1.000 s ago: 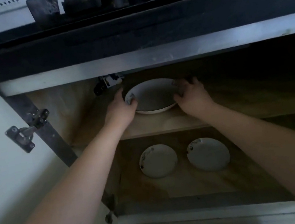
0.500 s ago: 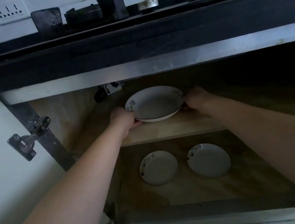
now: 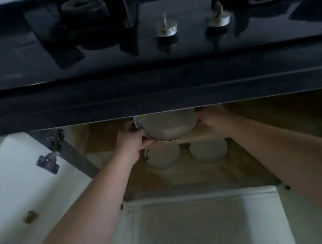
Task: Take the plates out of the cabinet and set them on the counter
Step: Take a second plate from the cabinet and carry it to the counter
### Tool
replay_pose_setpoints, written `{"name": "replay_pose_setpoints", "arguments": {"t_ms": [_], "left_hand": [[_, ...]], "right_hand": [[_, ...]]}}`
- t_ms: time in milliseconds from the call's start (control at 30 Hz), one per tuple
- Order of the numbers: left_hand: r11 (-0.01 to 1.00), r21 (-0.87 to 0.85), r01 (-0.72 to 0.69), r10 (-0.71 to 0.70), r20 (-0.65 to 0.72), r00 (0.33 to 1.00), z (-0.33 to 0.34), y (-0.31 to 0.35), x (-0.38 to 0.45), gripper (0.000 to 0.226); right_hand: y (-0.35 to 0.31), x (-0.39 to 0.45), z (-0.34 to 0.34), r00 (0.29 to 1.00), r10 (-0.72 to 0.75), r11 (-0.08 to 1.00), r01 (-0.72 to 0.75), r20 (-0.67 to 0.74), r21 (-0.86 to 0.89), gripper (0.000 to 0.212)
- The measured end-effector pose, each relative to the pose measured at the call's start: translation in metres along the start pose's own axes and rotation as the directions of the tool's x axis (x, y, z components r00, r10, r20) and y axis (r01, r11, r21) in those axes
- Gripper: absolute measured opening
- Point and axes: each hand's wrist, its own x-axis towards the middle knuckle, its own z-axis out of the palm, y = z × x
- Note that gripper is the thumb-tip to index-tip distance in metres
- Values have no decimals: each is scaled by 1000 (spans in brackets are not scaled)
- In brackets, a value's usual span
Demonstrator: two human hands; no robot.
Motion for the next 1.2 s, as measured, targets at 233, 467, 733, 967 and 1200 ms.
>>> {"name": "replay_pose_setpoints", "arguments": {"t_ms": [233,467,733,967,1200], "left_hand": [[975,57,216,-216,-1,976,-16,12,-85,43],[905,172,389,-386,-49,921,-34,18,-202,54],[911,80,406,-410,41,911,-92,37,-318,52],[947,144,287,-304,108,947,-148,99,-397,49],[982,73,176,-183,104,978,-191,175,-458,45]], "right_hand": [[-17,-79,-20,991,128,986,-130,-28,-106,17],[5,-181,-32,959,272,923,-238,76,-304,32],[-7,-304,-32,946,296,949,-276,134,-151,41],[-71,-396,-35,955,231,962,-252,187,102,39],[-152,-461,-65,962,38,979,-90,269,183,35]]}}
